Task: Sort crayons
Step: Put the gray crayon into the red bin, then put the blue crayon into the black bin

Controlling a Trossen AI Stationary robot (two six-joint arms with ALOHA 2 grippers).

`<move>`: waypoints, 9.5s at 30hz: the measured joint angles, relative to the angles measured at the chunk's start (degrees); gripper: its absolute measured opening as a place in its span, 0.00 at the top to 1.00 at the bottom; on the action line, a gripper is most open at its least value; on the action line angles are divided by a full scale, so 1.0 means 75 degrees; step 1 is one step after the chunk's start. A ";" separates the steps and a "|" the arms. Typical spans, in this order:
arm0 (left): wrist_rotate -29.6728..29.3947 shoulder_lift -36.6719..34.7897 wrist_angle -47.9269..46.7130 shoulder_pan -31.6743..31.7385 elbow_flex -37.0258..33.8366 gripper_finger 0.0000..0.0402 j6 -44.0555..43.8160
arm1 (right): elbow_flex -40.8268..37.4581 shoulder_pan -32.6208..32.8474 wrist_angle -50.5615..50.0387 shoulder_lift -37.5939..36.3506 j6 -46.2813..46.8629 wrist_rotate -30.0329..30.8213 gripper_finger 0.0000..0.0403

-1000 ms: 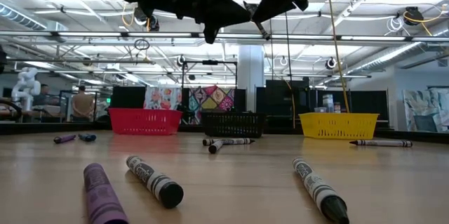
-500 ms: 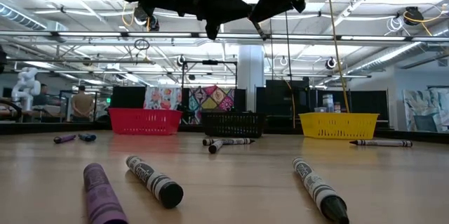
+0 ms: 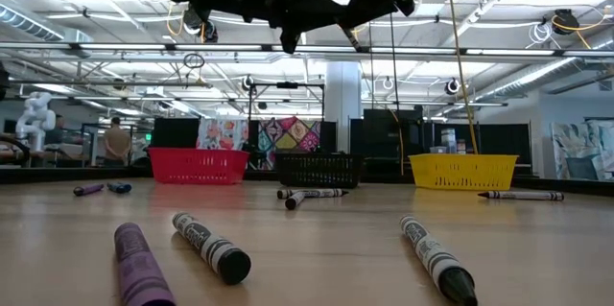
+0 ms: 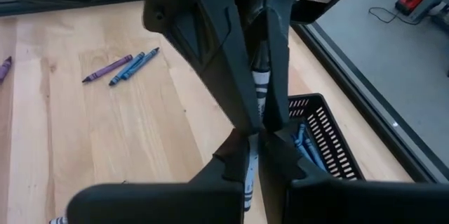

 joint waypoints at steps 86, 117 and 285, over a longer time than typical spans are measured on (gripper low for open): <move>-0.3093 -0.0328 -0.8042 0.3072 0.0038 0.81 0.3890 | 0.0000 0.0003 -0.1443 0.0003 0.0639 0.0463 0.76; -0.2514 -0.0705 -0.9575 -0.0462 -0.0465 0.81 0.3724 | 0.0000 0.0003 -0.1606 0.0003 0.0808 0.0463 0.76; -0.1765 0.2859 -0.4510 0.1758 0.2081 0.95 0.5939 | -0.0003 0.0006 -0.1787 0.0000 0.1012 0.0463 0.76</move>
